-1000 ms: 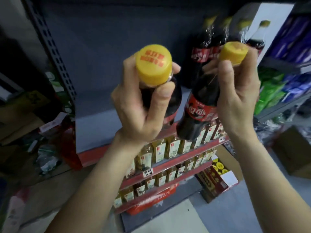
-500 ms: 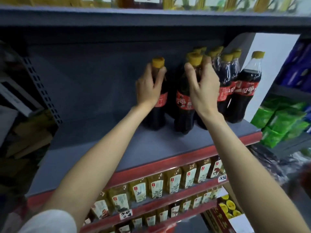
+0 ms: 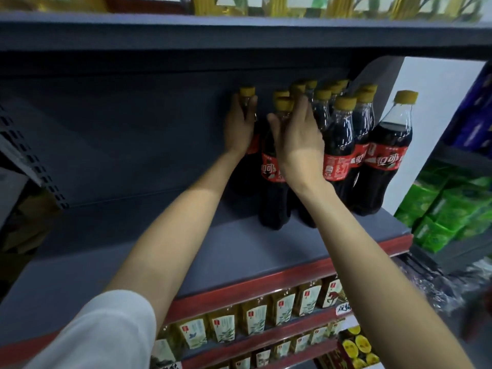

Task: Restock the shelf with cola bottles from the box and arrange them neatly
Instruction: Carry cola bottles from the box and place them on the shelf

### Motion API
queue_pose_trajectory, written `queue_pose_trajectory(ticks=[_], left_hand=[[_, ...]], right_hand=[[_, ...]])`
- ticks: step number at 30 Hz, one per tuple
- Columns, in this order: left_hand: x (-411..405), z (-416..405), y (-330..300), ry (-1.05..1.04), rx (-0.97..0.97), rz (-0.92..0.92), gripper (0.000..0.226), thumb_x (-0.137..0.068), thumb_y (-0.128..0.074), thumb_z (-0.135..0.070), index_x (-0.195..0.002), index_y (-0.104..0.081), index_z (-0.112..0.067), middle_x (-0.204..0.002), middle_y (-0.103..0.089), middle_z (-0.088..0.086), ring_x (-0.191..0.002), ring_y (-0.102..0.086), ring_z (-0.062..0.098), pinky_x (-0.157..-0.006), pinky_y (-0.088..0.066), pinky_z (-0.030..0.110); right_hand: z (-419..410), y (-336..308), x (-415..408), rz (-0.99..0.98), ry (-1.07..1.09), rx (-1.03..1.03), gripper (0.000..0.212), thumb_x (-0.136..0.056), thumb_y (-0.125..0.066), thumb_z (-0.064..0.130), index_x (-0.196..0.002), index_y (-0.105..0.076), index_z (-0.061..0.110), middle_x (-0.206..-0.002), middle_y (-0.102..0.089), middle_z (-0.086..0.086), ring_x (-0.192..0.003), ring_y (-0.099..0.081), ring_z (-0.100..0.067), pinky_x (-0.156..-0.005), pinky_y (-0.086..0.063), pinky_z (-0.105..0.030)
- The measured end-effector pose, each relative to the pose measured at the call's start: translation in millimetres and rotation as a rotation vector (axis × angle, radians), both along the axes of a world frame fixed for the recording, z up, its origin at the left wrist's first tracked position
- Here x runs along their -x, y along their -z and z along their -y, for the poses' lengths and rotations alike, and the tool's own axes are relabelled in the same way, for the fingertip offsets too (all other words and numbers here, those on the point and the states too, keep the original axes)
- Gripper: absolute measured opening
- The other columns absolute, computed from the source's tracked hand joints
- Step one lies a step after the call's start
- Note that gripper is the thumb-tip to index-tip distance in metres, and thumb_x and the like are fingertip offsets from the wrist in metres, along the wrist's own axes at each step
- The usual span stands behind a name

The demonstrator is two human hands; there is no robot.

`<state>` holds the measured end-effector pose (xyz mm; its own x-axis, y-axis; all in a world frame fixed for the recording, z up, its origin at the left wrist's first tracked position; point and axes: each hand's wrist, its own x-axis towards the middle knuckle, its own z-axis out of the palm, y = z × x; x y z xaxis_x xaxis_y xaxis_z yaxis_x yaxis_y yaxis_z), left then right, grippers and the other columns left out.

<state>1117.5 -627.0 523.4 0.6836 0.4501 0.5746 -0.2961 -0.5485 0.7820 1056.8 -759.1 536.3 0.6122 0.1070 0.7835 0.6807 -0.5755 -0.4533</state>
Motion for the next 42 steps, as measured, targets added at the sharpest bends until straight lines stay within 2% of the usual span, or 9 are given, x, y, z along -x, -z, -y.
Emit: queue_pose_trajectory(ticks=[3, 8, 15, 21, 24, 29, 33, 37, 42], left_hand=[[-6.4, -3.9, -2.8, 0.133, 0.021, -0.059, 0.049, -0.101, -0.038, -0.033, -0.140, -0.032, -0.005, -0.138, -0.049, 0.012, -0.122, -0.049, 0.020, -0.105, -0.037, 0.034], [-3.8, -14.5, 2.6, 0.188, 0.027, -0.098, 0.067, -0.089, -0.043, -0.035, -0.147, -0.021, -0.009, -0.150, -0.035, 0.012, -0.137, -0.036, 0.023, -0.114, -0.028, 0.043], [24.9, -12.2, 7.4, 0.077, -0.048, -0.098, 0.061, -0.097, -0.051, -0.016, -0.149, -0.020, -0.009, -0.151, -0.035, 0.010, -0.138, -0.034, 0.020, -0.114, -0.027, 0.030], [135.3, -6.9, 14.8, -0.039, 0.037, 0.127, 0.035, -0.085, -0.053, -0.024, -0.118, -0.057, -0.012, -0.099, -0.067, -0.009, -0.099, -0.063, 0.007, -0.090, -0.046, 0.022], [218.3, -7.9, 25.7, -0.143, -0.065, 0.283, 0.019, -0.090, -0.049, -0.018, -0.102, -0.062, -0.011, -0.083, -0.066, -0.008, -0.084, -0.065, 0.007, -0.080, -0.048, 0.024], [355.3, -38.7, 64.2, -0.468, -0.286, 0.379, 0.020, -0.097, -0.043, -0.019, -0.093, -0.062, -0.013, -0.068, -0.059, -0.005, -0.065, -0.059, 0.010, -0.069, -0.046, 0.020], [472.0, -79.2, 102.8, -0.653, -0.270, 0.211, 0.024, -0.098, -0.043, -0.021, -0.093, -0.064, -0.011, -0.079, -0.060, -0.010, -0.070, -0.058, 0.007, -0.070, -0.043, 0.016], [589.5, -121.7, 155.7, -0.759, -0.235, -0.163, 0.023, -0.092, -0.050, -0.020, -0.095, -0.070, -0.008, -0.090, -0.061, -0.010, -0.085, -0.054, 0.005, -0.077, -0.039, 0.013], [707.4, -158.7, 245.0, -0.849, 0.107, -0.552, 0.021, -0.088, -0.057, -0.028, -0.107, -0.064, -0.024, -0.106, -0.066, -0.009, -0.099, -0.056, 0.009, -0.083, -0.043, 0.019]], right_hand=[[5.6, 16.2, 1.4, 0.121, -0.120, 0.008, 0.063, -0.093, -0.059, 0.025, -0.143, -0.034, -0.003, -0.126, -0.049, -0.023, -0.112, -0.054, -0.038, -0.078, -0.051, -0.038], [15.6, 32.5, 6.4, 0.087, -0.164, 0.071, 0.085, -0.086, -0.069, 0.022, -0.150, -0.017, 0.002, -0.144, -0.034, -0.025, -0.130, -0.039, -0.039, -0.093, -0.051, -0.042], [17.6, 37.7, 18.1, 0.318, -0.090, -0.021, 0.044, -0.090, -0.058, 0.010, -0.132, -0.051, -0.001, -0.132, -0.049, -0.024, -0.124, -0.043, -0.037, -0.106, -0.037, -0.040], [0.3, 37.2, 67.9, 0.422, -0.318, -0.262, 0.020, -0.091, -0.056, 0.006, -0.106, -0.065, -0.003, -0.104, -0.066, -0.011, -0.098, -0.061, -0.027, -0.087, -0.048, -0.038], [-22.0, 46.2, 108.9, 0.367, -0.570, -0.351, 0.016, -0.092, -0.054, 0.004, -0.104, -0.063, -0.003, -0.102, -0.062, -0.002, -0.093, -0.061, -0.022, -0.086, -0.048, -0.029], [-75.7, 78.4, 200.7, 0.134, -0.862, -0.454, 0.011, -0.095, -0.051, 0.012, -0.105, -0.056, 0.009, -0.093, -0.061, 0.002, -0.082, -0.060, -0.014, -0.076, -0.049, -0.024], [-127.3, 119.9, 285.8, 0.007, -1.042, -0.332, 0.011, -0.094, -0.053, 0.012, -0.102, -0.059, 0.009, -0.091, -0.062, 0.003, -0.081, -0.061, -0.016, -0.073, -0.050, -0.027], [-181.9, 178.9, 369.3, -0.134, -1.197, -0.052, 0.012, -0.090, -0.060, 0.002, -0.095, -0.070, 0.002, -0.093, -0.068, -0.007, -0.089, -0.059, -0.015, -0.081, -0.045, -0.022], [-246.4, 270.5, 459.4, -0.406, -1.248, 0.351, 0.020, -0.088, -0.061, 0.013, -0.106, -0.069, 0.010, -0.103, -0.069, -0.004, -0.097, -0.061, -0.021, -0.087, -0.046, -0.026]])
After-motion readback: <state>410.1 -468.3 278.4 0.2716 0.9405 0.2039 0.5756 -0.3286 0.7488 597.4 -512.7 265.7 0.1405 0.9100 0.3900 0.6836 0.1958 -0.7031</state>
